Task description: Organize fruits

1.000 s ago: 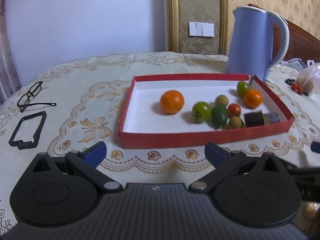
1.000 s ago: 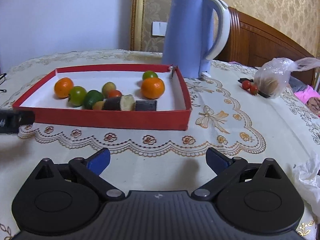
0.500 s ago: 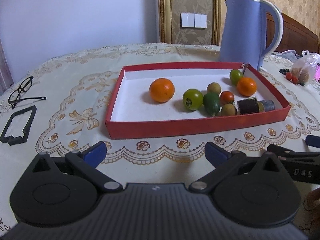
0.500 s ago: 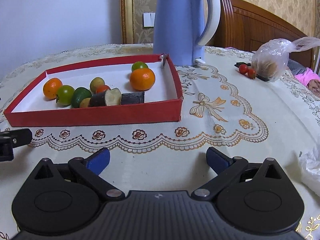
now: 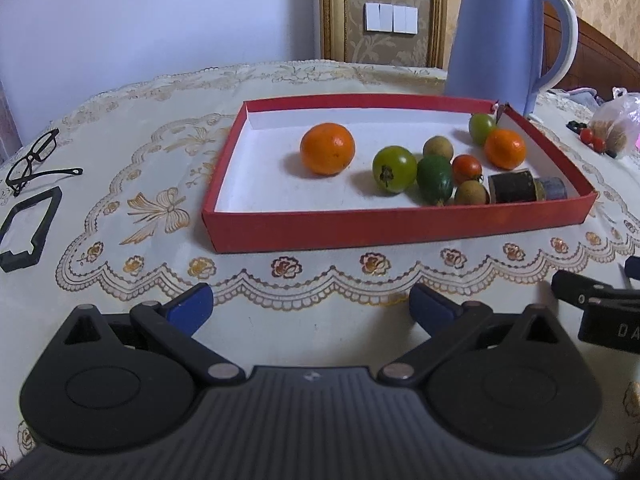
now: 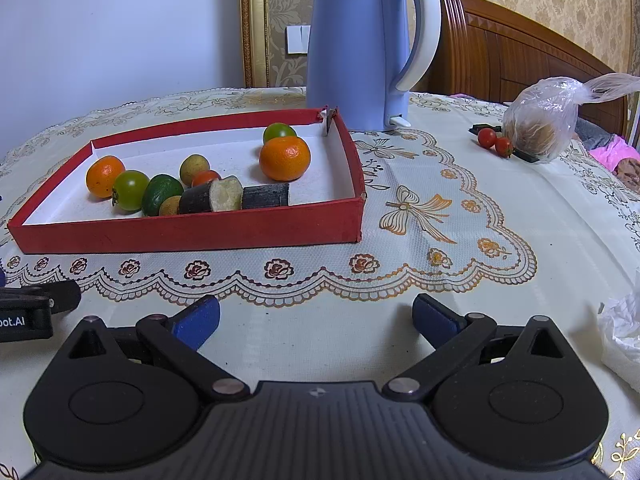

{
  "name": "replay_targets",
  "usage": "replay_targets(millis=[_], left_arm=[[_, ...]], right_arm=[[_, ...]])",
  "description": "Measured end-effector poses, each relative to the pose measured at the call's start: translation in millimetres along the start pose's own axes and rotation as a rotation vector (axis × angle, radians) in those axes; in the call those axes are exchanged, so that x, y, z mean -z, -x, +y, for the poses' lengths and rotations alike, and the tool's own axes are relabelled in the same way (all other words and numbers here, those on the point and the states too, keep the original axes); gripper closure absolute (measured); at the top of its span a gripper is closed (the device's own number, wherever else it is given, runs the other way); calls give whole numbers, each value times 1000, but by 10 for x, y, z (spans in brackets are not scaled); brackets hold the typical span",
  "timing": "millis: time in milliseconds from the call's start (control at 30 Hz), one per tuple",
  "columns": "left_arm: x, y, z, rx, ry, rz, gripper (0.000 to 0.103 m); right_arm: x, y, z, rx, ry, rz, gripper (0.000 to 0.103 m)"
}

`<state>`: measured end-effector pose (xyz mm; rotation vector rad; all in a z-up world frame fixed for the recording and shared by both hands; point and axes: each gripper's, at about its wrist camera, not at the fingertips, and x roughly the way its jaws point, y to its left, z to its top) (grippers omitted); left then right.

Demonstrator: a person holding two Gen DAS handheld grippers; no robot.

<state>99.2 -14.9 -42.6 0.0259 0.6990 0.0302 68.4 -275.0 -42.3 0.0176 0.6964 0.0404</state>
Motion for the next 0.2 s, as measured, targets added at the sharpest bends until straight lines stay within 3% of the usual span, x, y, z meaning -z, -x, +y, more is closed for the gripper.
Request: replay_targets(millis=[200], left_arm=[[25,64,-27,-33,-15,-45,0]], right_arm=[[1,1,0,0,0,0,0]])
